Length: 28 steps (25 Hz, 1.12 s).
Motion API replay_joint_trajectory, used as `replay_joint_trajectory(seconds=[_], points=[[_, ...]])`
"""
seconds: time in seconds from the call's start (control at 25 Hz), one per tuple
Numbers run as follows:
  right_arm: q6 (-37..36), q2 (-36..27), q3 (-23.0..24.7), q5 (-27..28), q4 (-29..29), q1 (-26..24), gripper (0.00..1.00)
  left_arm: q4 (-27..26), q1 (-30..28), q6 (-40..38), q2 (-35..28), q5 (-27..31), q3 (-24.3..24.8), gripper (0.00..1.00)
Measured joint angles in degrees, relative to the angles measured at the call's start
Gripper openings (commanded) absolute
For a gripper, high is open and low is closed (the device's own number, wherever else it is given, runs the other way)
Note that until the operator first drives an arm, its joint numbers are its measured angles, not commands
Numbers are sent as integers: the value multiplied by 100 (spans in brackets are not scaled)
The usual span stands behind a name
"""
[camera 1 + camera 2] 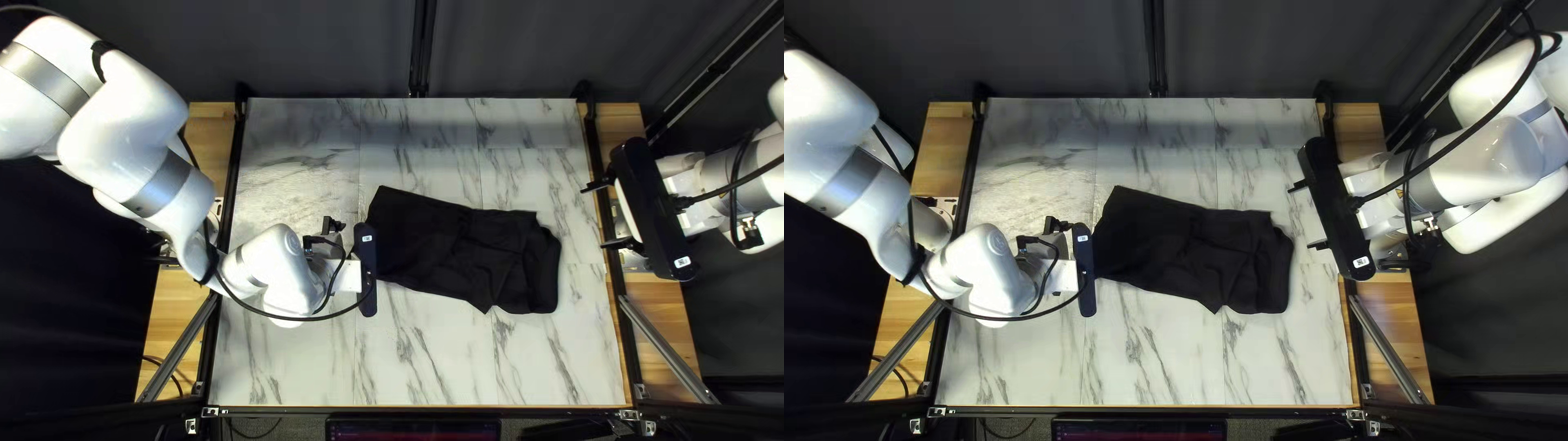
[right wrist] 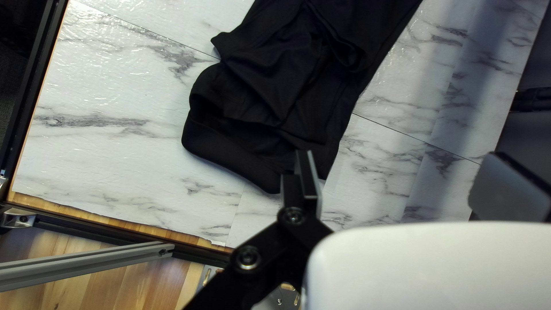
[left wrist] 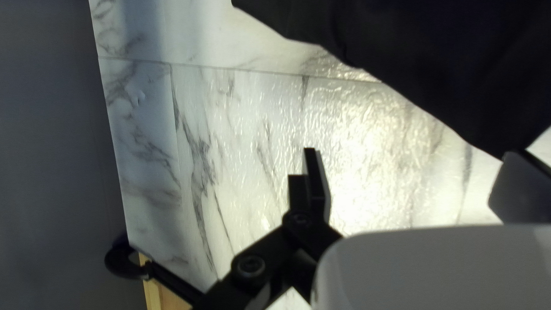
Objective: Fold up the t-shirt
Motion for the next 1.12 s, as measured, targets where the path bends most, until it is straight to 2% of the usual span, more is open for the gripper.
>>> replay_joint_trajectory(seconds=[0.08, 0.16, 0.24, 0.36, 0.48, 0.6, 0.76, 0.84, 0.92, 1.04, 1.12], points=[[0, 0, 0, 0, 0, 0, 100, -224, 436, 817, -638, -261, 334, 100], [0, 0, 0, 0, 0, 0, 100, -738, 1024, 2054, -1231, -515, 611, 100], [0, 0, 0, 0, 0, 0, 100, -1409, 1606, 3323, -1673, -662, 763, 100], [0, 0, 0, 0, 0, 0, 100, -2789, 2598, 5544, -2219, -530, 712, 100], [0, 0, 0, 0, 0, 0, 100, -4255, 3801, 7624, -2564, 322, 150, 100], [0, 0, 0, 0, 0, 0, 100, -5412, 4812, 8940, -2531, 1482, -1005, 100], [0, 0, 0, 0, 0, 0, 100, -6144, 5159, 9438, -1723, 2355, -2443, 100], [0, 0, 0, 0, 0, 0, 100, -6344, 5056, 9460, -1404, 2514, -2750, 100], [0, 0, 0, 0, 0, 0, 100, -6436, 4873, 9438, -1318, 2437, -2639, 100], [0, 0, 0, 0, 0, 0, 100, -6539, 4639, 9413, -1423, 2119, -2172, 100], [0, 0, 0, 0, 0, 0, 100, -6568, 4597, 9408, -1451, 2046, -2089, 100]])
